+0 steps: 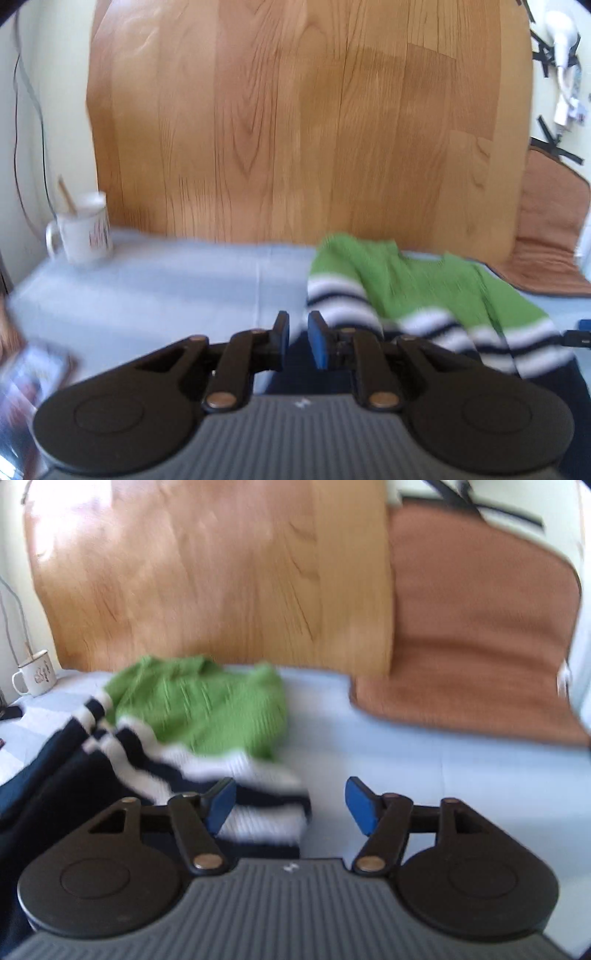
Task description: Fold small clothes
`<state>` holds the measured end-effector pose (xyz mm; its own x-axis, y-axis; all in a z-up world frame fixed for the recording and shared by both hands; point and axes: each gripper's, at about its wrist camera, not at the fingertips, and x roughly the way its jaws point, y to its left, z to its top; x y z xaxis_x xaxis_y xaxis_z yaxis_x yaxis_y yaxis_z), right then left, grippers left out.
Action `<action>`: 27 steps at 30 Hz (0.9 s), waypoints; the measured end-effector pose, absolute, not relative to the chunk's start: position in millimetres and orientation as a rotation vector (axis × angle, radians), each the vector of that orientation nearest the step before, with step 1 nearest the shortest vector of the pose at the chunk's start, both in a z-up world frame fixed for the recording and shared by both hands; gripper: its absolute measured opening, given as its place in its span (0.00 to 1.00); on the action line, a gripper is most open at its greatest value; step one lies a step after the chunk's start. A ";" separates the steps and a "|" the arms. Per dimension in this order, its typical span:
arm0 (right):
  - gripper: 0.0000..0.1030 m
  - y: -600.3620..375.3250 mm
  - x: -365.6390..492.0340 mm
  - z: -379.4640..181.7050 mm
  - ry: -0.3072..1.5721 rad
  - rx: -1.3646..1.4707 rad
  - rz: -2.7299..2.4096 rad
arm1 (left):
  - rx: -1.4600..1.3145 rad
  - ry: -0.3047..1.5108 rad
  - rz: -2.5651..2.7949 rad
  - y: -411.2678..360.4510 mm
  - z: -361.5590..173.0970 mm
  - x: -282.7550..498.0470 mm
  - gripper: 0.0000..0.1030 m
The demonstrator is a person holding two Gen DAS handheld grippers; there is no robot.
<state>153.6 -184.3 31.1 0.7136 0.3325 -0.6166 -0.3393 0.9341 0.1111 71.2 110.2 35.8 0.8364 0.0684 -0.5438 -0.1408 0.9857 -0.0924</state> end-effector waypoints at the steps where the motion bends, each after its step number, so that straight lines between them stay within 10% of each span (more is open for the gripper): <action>1: 0.66 -182.5 152.2 23.4 0.693 -0.001 0.360 | -0.139 0.579 0.102 111.5 26.9 62.9 0.13; 4: 0.21 -171.5 150.4 8.1 0.712 0.060 0.392 | -0.113 0.608 0.111 111.2 11.0 54.6 0.13; 8: 0.07 -165.4 140.0 27.9 0.592 -0.002 0.308 | -0.129 0.652 0.139 118.6 -4.2 59.8 0.17; 15: 0.09 -221.8 173.6 2.3 0.711 0.162 0.046 | -0.129 0.640 0.153 121.3 -5.5 60.8 0.22; 27: 0.61 -244.4 37.6 33.4 0.681 0.359 0.256 | -0.106 0.628 0.086 137.8 16.4 -19.1 0.45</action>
<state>37.6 -244.4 33.4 0.7495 0.3447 -0.5652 -0.1131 0.9079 0.4037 -19.1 137.8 16.4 0.8061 0.0482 -0.5897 -0.1124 0.9910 -0.0726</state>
